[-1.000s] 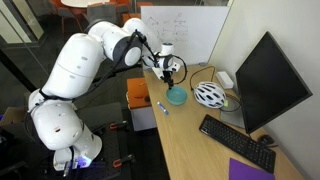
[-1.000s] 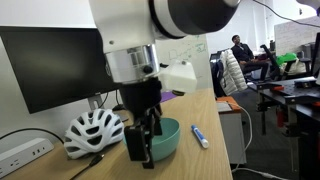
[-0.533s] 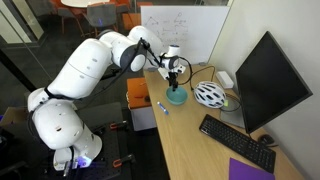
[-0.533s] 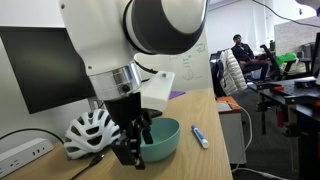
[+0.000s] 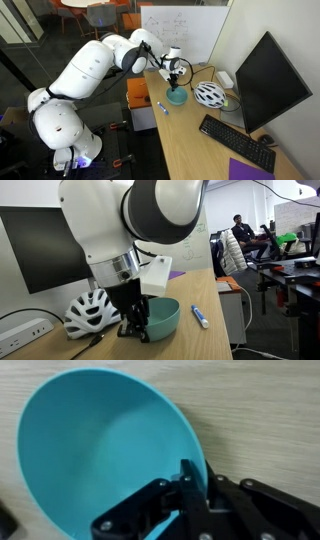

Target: Move the bowl to the right

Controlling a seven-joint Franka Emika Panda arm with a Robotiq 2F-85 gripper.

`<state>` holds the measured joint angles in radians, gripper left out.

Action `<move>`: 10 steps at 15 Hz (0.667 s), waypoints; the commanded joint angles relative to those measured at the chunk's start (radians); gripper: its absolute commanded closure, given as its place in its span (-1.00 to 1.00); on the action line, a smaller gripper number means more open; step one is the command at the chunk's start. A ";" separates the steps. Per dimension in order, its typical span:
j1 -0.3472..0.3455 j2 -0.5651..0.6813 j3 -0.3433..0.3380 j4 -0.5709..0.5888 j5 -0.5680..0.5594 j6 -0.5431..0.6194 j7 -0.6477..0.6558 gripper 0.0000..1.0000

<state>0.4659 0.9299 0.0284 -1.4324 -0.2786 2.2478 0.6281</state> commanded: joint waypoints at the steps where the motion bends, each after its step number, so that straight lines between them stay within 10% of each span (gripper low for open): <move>1: 0.026 -0.021 -0.026 0.007 0.016 -0.048 -0.011 1.00; 10: 0.014 -0.191 -0.074 -0.185 -0.002 -0.081 0.057 0.97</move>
<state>0.4909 0.8306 -0.0237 -1.4835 -0.2790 2.1547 0.6551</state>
